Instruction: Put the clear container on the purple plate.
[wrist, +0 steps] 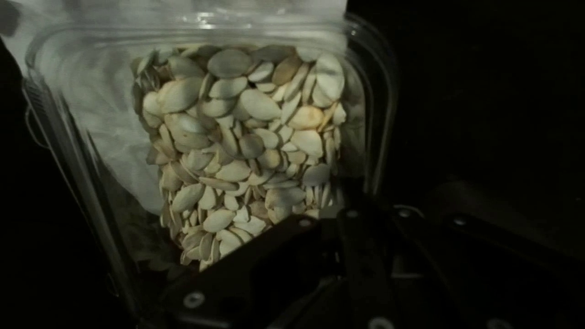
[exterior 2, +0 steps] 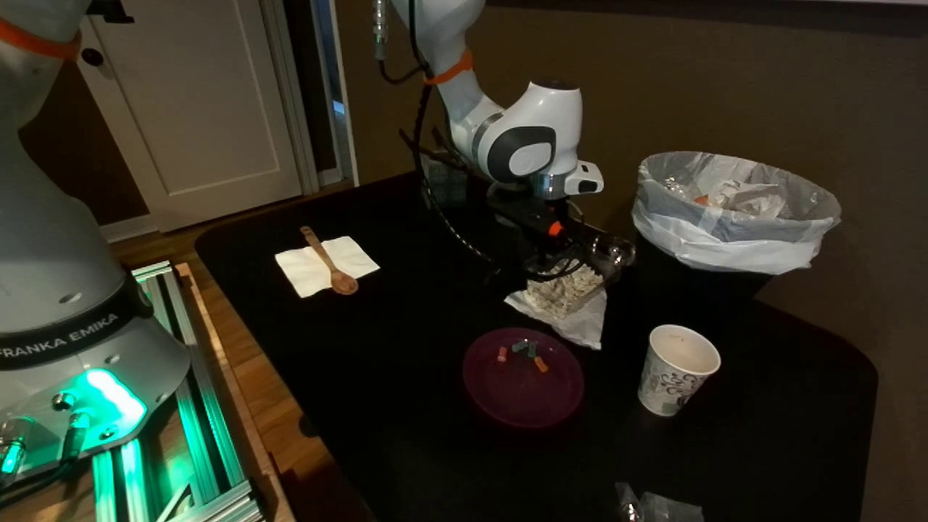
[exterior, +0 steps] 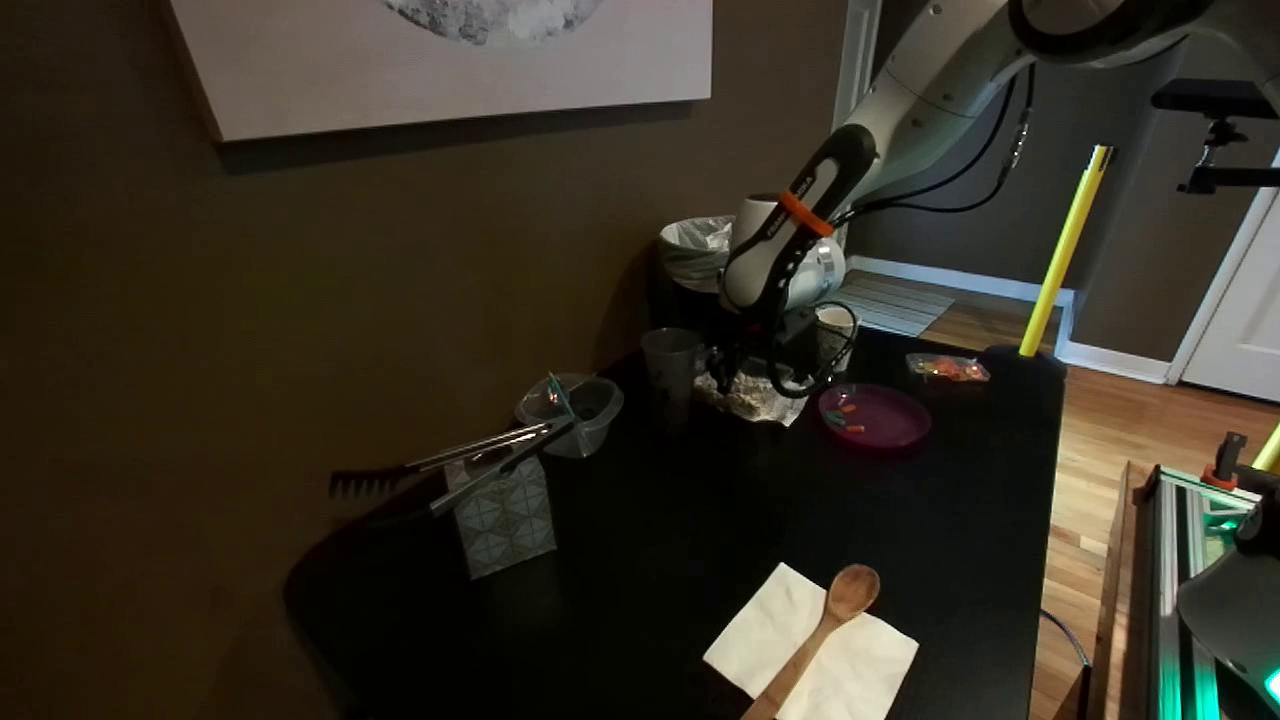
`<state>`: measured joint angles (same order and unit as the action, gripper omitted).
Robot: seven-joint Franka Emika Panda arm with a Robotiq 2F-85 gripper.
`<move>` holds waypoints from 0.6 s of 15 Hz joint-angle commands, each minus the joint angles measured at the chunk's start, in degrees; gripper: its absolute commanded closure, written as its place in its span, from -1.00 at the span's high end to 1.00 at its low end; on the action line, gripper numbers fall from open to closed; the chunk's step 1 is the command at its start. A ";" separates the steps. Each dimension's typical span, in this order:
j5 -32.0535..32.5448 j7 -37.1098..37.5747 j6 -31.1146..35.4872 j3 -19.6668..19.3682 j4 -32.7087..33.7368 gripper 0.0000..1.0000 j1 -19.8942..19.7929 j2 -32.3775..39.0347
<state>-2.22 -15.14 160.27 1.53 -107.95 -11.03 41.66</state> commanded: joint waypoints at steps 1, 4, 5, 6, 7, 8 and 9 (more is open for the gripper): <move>1.72 2.07 1.89 -1.28 -2.96 -0.97 1.09 -3.20; 3.00 2.75 2.32 -2.61 -5.00 -0.97 1.81 -5.88; 3.33 2.94 2.54 -2.93 -5.76 -0.97 1.94 -6.82; 3.61 3.16 2.91 -3.27 -6.55 -0.97 2.13 -7.67; 4.02 3.44 3.02 -3.75 -7.22 -0.97 2.46 -8.45; 4.35 3.51 3.19 -3.97 -7.92 -0.97 2.59 -9.18; 4.62 3.49 3.22 -4.07 -8.44 -0.97 2.64 -9.73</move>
<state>0.61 -13.43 161.22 -1.06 -112.12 -9.68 35.34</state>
